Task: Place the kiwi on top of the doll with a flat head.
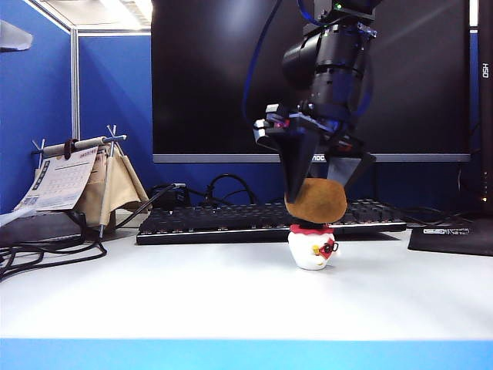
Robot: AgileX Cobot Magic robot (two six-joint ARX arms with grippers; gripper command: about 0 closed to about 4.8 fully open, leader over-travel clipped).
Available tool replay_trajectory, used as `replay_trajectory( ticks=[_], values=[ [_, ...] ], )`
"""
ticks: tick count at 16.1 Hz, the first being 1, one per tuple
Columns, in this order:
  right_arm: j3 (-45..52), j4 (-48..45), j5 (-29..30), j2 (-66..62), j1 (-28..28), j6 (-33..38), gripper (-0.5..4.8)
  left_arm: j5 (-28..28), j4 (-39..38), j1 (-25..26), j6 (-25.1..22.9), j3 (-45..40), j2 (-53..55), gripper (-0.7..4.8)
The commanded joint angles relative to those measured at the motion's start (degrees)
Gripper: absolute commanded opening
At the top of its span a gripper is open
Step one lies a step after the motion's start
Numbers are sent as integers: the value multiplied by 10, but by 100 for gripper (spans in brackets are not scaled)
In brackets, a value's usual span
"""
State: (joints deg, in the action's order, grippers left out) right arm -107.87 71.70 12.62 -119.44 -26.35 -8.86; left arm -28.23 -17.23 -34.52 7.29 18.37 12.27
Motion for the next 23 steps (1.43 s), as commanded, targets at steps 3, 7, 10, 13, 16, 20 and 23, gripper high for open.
replay_trajectory(
  ticks=[3, 7, 10, 13, 16, 20, 23],
  values=[
    [-64, -4, 2, 5, -1, -1, 436, 1, 6, 0, -2, 1, 0, 377],
    [-82, -14, 6, 68, 0, -1, 257, 6, 37, 0, 27, 2, 0, 359],
    [-79, -44, -12, 185, 8, 32, 206, 121, 88, 0, 43, 2, 0, 28],
    [-48, -68, -44, 297, 8, 40, 173, 230, 70, 0, 20, 2, 4, 24],
    [91, -157, -80, 478, 8, 60, 166, 272, 44, 0, 19, 1, 5, 23],
    [410, -360, -131, 740, 8, 106, 165, 277, 40, 0, 19, -11, 9, 23],
    [673, -489, -141, 925, 7, 134, 165, 297, 36, 0, 16, -33, 8, 24]
  ],
)
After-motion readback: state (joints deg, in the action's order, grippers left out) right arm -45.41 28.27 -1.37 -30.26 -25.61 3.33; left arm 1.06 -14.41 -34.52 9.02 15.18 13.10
